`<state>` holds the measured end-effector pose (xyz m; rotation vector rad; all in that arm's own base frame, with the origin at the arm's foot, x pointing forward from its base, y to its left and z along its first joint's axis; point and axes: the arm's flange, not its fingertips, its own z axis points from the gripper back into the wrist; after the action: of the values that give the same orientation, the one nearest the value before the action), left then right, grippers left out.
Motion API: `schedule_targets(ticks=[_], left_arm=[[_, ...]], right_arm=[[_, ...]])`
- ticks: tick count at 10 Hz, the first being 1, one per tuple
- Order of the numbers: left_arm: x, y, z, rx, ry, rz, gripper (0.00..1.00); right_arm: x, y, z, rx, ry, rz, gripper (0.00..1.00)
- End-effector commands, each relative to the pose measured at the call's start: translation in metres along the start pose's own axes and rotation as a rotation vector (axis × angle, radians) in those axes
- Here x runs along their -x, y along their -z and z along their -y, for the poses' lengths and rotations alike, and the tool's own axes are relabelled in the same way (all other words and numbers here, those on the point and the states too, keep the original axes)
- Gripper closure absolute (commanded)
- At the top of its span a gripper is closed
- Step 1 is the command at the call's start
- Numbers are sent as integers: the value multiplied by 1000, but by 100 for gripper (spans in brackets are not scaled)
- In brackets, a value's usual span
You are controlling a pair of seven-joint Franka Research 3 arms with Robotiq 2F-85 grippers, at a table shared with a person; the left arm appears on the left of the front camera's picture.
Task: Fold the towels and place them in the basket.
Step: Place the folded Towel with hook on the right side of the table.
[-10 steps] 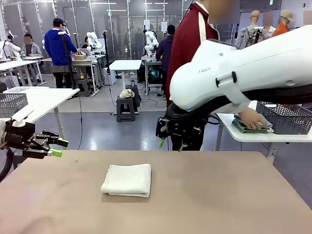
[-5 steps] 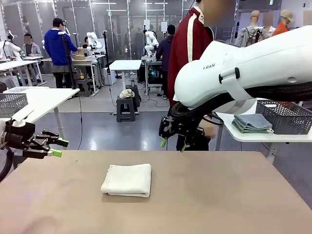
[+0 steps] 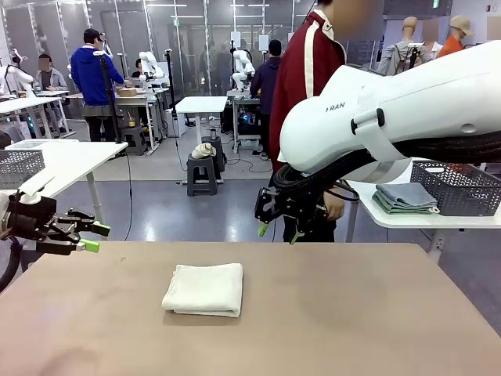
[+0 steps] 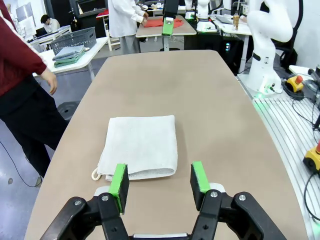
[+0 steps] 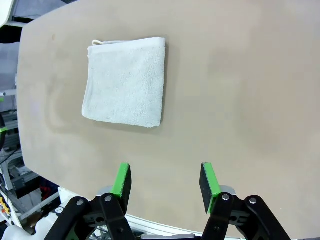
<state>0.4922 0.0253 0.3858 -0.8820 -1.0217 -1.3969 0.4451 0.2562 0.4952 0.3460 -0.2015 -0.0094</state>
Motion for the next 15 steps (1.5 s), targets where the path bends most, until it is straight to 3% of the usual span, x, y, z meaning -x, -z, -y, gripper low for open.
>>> schedule_targets(ticks=[1,6,12,15], left_arm=[[-1,-1,2,-1,1,2,36],[-1,-1,2,-1,1,2,36],[-1,-1,2,-1,1,2,36],[-1,-1,2,-1,1,2,36]], right_arm=[[0,-1,0,0,17,4,30],[0,0,0,0,0,0,30],[-11,137,-18,10,66,9,30],[-12,179,-24,18,142,9,30]])
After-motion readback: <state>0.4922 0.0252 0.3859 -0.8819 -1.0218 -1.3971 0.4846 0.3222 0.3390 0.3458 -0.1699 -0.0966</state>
